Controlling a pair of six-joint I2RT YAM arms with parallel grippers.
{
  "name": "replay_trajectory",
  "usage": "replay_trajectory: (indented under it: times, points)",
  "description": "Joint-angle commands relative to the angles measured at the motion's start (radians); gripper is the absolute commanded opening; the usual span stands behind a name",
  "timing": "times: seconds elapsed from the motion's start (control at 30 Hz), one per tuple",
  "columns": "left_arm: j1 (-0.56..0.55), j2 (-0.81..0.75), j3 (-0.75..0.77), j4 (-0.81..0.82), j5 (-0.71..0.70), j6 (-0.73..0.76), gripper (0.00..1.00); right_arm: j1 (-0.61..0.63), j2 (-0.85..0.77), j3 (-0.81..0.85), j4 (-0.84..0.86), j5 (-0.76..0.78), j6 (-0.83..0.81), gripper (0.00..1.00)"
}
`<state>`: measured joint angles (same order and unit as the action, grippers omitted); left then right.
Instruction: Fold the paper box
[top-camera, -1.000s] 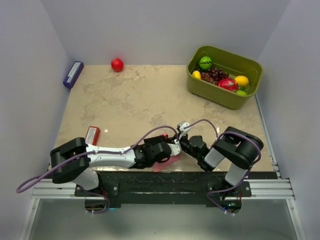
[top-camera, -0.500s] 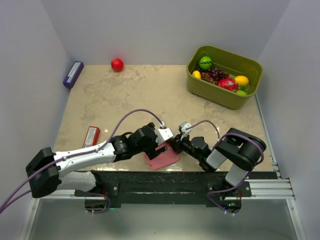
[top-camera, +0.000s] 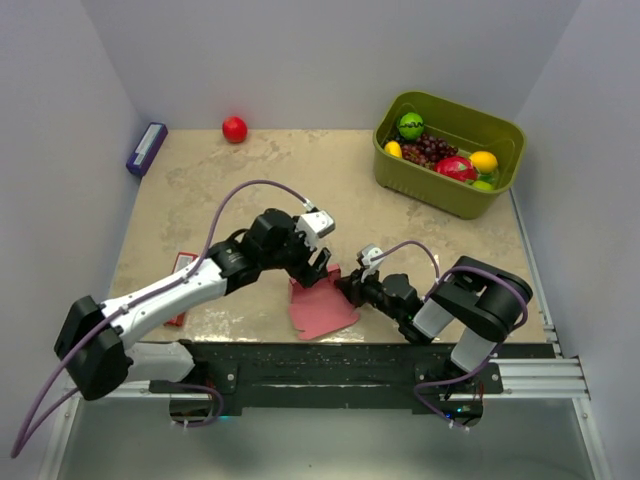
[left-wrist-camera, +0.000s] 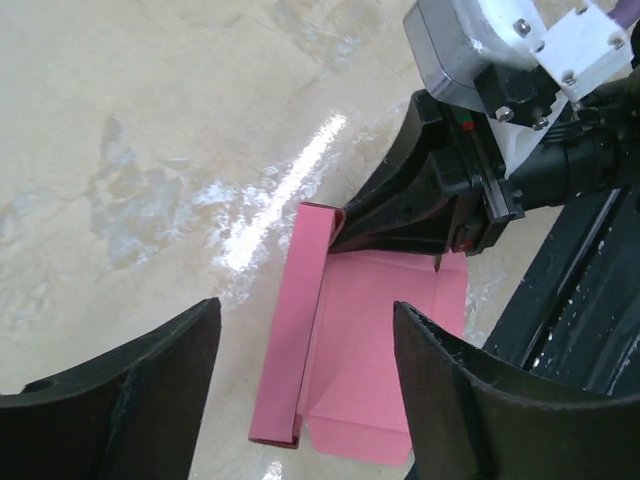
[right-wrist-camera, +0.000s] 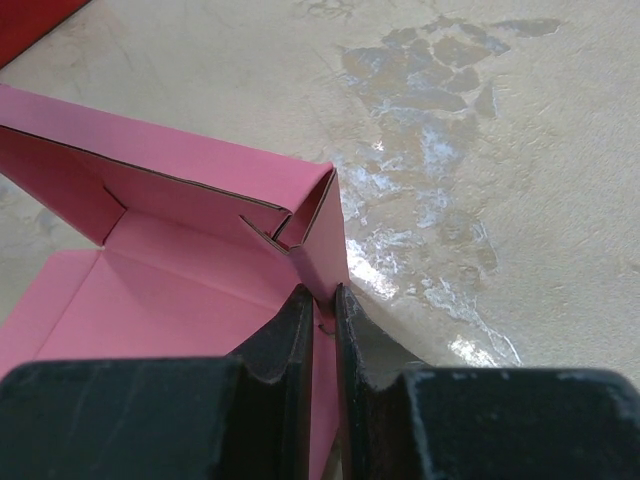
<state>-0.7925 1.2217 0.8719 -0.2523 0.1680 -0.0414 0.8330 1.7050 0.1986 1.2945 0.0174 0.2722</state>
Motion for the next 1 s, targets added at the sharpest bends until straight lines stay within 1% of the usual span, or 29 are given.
replay_trajectory:
  times: [0.0, 0.1, 0.27, 0.33, 0.37, 0.57, 0.63, 0.77, 0.97]
  points:
    - [0.032, 0.122, 0.068, -0.093, 0.151, 0.008, 0.80, 0.006, -0.039, -0.001, 0.456, 0.035, -0.034, 0.06]
    - [0.045, 0.144, 0.065, -0.093, 0.162, -0.008, 0.87, 0.005, -0.048, -0.002, 0.443, 0.036, -0.037, 0.06]
    - [0.067, 0.150, 0.067, -0.093, 0.122, -0.005, 0.89, 0.006, -0.044, -0.001, 0.437, 0.035, -0.039, 0.06]
    - [0.068, 0.157, 0.062, -0.099, 0.140, 0.001, 0.89, 0.006, -0.038, 0.004, 0.439, 0.033, -0.037, 0.06]
    - [0.070, 0.160, 0.061, -0.102, 0.146, 0.005, 0.87, 0.006, -0.030, 0.004, 0.439, 0.033, -0.039, 0.06]
    - [0.098, 0.185, 0.053, -0.094, 0.223, -0.008, 0.84, 0.006, -0.016, 0.012, 0.440, 0.029, -0.044, 0.06]
    - [0.130, 0.186, 0.049, -0.079, 0.272, -0.017, 0.82, 0.006, -0.016, 0.013, 0.434, 0.030, -0.045, 0.06]
    - [0.162, 0.202, 0.056, -0.079, 0.321, -0.032, 0.76, 0.006, -0.013, 0.016, 0.428, 0.030, -0.048, 0.06]
    - [0.207, 0.223, 0.056, -0.079, 0.357, -0.058, 0.74, 0.006, -0.010, 0.019, 0.422, 0.030, -0.050, 0.06]
